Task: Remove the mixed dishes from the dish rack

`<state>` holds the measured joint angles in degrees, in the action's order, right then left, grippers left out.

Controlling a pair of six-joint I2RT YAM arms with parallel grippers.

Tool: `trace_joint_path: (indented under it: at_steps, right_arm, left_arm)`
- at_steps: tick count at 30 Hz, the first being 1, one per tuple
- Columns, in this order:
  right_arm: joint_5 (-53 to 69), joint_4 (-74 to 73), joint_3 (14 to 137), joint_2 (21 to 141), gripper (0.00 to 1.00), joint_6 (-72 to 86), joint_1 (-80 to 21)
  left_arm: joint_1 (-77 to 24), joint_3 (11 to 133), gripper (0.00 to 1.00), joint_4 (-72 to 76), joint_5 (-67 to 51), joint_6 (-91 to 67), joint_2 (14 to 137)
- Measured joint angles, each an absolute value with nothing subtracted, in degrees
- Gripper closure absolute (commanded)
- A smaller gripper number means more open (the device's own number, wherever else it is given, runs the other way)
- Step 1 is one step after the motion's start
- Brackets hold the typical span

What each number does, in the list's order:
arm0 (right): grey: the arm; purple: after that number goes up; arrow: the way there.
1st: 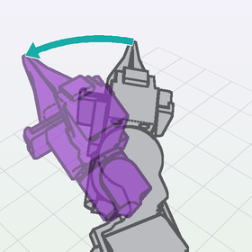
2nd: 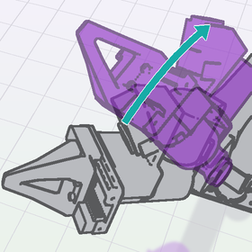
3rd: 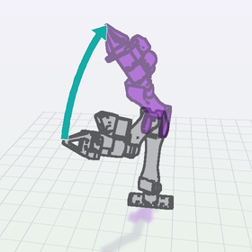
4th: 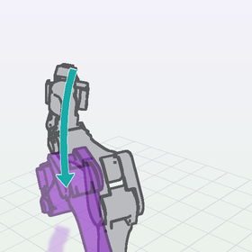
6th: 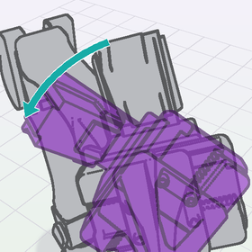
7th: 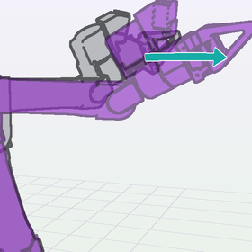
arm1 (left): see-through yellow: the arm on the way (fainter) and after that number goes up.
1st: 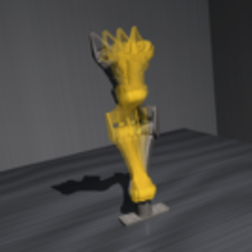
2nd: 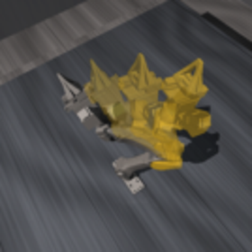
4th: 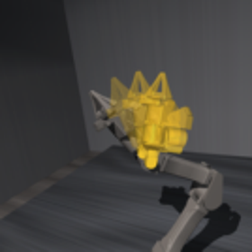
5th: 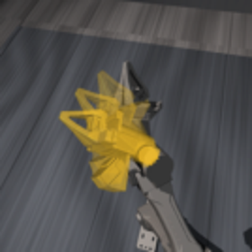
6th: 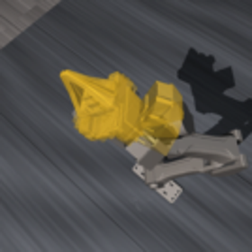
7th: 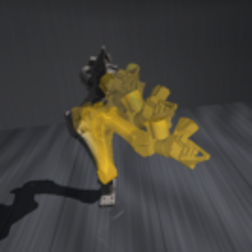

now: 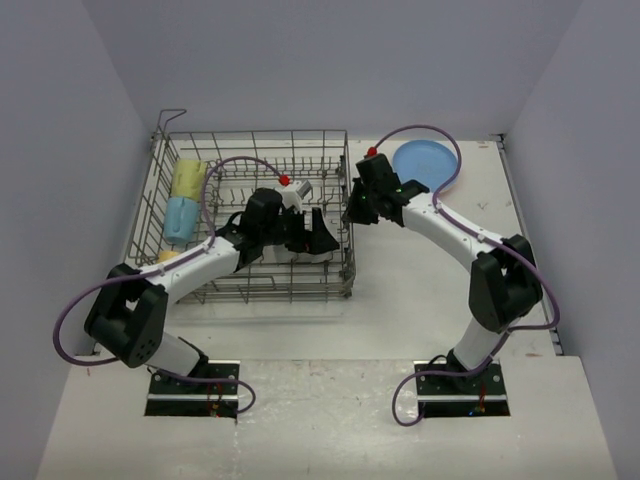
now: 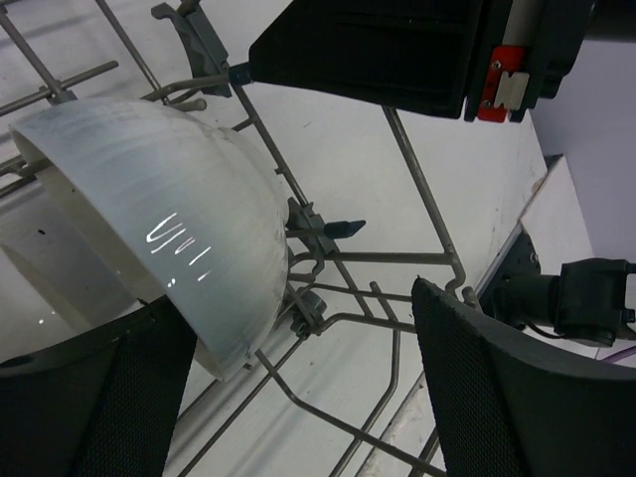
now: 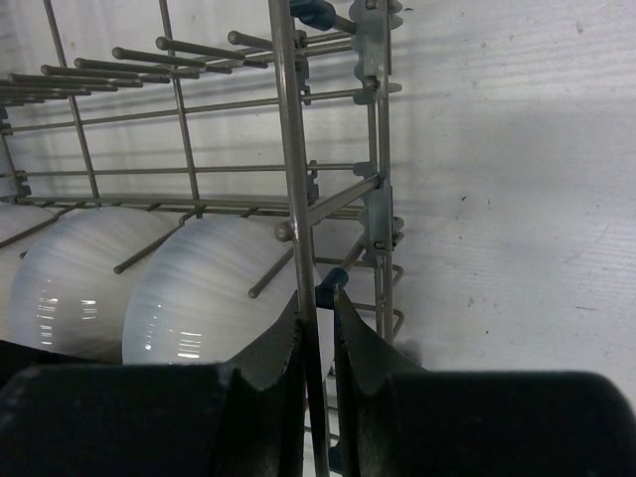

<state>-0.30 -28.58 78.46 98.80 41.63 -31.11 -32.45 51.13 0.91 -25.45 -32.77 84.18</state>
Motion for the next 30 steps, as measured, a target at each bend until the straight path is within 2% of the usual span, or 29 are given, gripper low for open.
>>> trace_joint_path:
  at_steps: [8,10,11,15,16,18,19,30]
  right_arm:
    - [0.1,-26.9,76.9,98.1,1.0,42.2,-31.0]
    - [0.2,-26.5,76.6,97.9,1.0,42.4,-31.0]
    - [0.2,-26.3,76.5,97.8,1.0,42.4,-31.0]
    - [0.7,-26.1,76.4,97.8,1.0,42.6,-30.8]
    - [0.8,-26.1,76.4,97.8,1.0,42.7,-30.8]
    - [0.8,-26.0,76.3,97.8,1.0,42.7,-30.8]
    - [1.0,-26.1,76.3,97.8,1.0,42.8,-30.8]
    - [2.8,-26.2,75.4,97.1,1.0,43.7,-30.5]
  left_arm:
    - [-32.3,49.3,0.48,10.5,-25.5,-35.5,87.3]
    - [-32.0,48.8,0.53,12.1,-25.8,-36.3,88.1]
    - [-31.9,48.8,0.6,12.7,-26.0,-36.5,88.6]
    - [-31.2,48.8,0.72,13.8,-26.9,-37.5,90.0]
    - [-31.0,48.7,0.76,13.9,-27.6,-38.2,90.1]
    - [-30.9,48.3,0.96,14.1,-29.2,-39.9,90.1]
    - [-30.9,47.9,1.0,15.2,-30.3,-39.7,90.3]
    - [-27.5,39.6,1.0,29.0,-37.3,-44.9,87.2]
